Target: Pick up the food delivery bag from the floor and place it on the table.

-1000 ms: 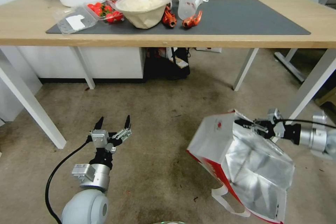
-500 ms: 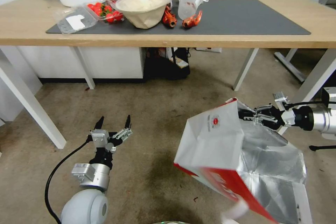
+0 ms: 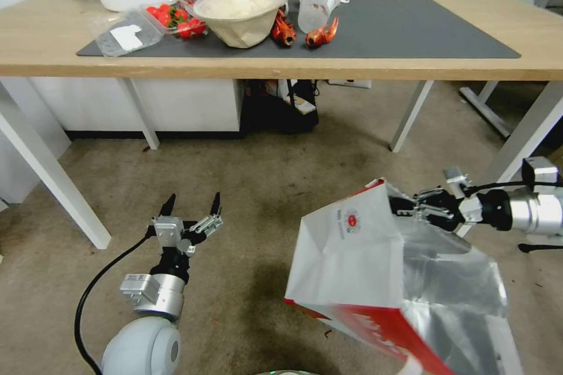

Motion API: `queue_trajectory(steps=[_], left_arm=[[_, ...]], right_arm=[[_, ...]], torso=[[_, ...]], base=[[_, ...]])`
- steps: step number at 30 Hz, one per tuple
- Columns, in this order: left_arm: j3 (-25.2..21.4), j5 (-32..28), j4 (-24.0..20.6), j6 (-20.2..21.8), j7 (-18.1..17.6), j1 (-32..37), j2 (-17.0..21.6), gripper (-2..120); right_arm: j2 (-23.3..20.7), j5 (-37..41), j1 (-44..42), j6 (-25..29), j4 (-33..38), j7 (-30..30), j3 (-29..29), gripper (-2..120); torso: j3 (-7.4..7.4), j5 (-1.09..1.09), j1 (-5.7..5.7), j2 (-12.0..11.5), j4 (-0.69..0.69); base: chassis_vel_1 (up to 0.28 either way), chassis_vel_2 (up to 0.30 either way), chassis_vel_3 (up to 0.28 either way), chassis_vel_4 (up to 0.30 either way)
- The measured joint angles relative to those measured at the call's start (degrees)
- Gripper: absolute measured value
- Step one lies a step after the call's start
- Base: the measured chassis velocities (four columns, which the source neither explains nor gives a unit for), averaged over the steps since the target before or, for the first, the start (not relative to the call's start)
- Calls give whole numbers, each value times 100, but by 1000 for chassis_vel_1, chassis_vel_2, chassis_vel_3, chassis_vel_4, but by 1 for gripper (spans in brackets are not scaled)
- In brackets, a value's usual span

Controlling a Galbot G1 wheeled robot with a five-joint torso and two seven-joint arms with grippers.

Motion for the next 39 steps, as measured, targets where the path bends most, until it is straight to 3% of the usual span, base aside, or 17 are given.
queue_trajectory(steps=[27, 29, 39], left_arm=[[-41, -50, -21, 10, 124, -6, -22, 100], [-54, -82, -23, 21, 120, -4, -12, 100], [-71, -90, -25, 49, 104, -7, -7, 100]], right_arm=[[98, -175, 7, -2, -69, -229, -33, 0], [101, -186, 3, -5, -70, -256, -21, 0], [100, -226, -10, -9, -88, -319, -4, 0]], torso=[[5, -1, 5, 23, -1], [124, -1, 7, 148, -1], [361, -1, 24, 396, -1]], base=[[0, 0, 0, 0], [0, 0, 0, 0], [0, 0, 0, 0]])
